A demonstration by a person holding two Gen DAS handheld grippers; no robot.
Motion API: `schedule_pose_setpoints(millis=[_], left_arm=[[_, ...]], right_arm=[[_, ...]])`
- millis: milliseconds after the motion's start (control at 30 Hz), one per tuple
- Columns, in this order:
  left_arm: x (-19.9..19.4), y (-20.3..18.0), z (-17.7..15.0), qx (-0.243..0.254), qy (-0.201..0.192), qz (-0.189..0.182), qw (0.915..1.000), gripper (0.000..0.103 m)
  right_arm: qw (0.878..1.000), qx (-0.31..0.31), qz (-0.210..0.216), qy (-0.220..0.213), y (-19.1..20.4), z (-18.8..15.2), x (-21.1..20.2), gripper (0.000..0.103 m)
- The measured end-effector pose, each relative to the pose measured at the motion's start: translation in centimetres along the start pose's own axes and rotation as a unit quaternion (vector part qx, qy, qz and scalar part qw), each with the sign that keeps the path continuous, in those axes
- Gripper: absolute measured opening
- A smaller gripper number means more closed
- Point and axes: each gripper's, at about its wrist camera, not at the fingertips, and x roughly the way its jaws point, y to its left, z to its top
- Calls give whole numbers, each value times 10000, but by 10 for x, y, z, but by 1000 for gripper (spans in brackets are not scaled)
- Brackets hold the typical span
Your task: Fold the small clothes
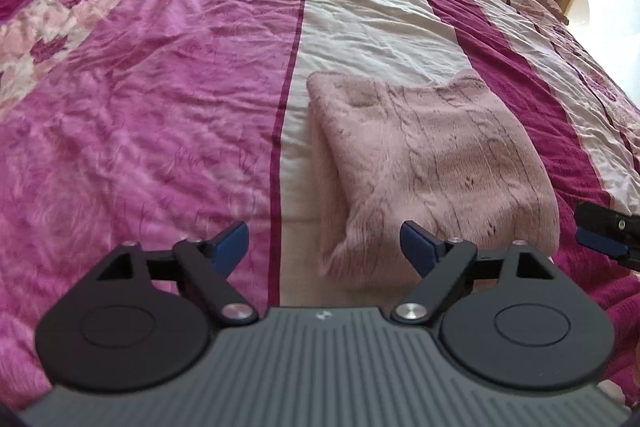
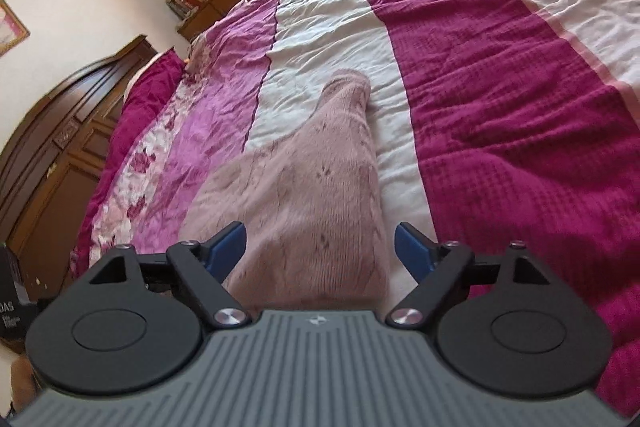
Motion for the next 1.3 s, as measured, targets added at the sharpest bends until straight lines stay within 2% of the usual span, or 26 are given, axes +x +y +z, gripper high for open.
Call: schedule_pose_setpoints(millis=[267,400,567,767,1300], left_arm=[[7,-10,-31,177,319,11,9993,84],[14,-21,-45,407,437,174,9981,84],[27,-27,-55,421,749,211,9961,84],[32,-29,-60,369,752,320,9960,84],[36,-35,-67,469,631,507,9956,84]], right_arm=[[9968,-568,-452,344,10,-37,-2,89],[9912,-933,-806,478,17,-54,3,89],[9865,-1006,-1048,762,13,-63,13,89],[9787,-1215,-1349,965,13,-74,28,89],[9763,-1397,-1349,954,14,-80,37,97]])
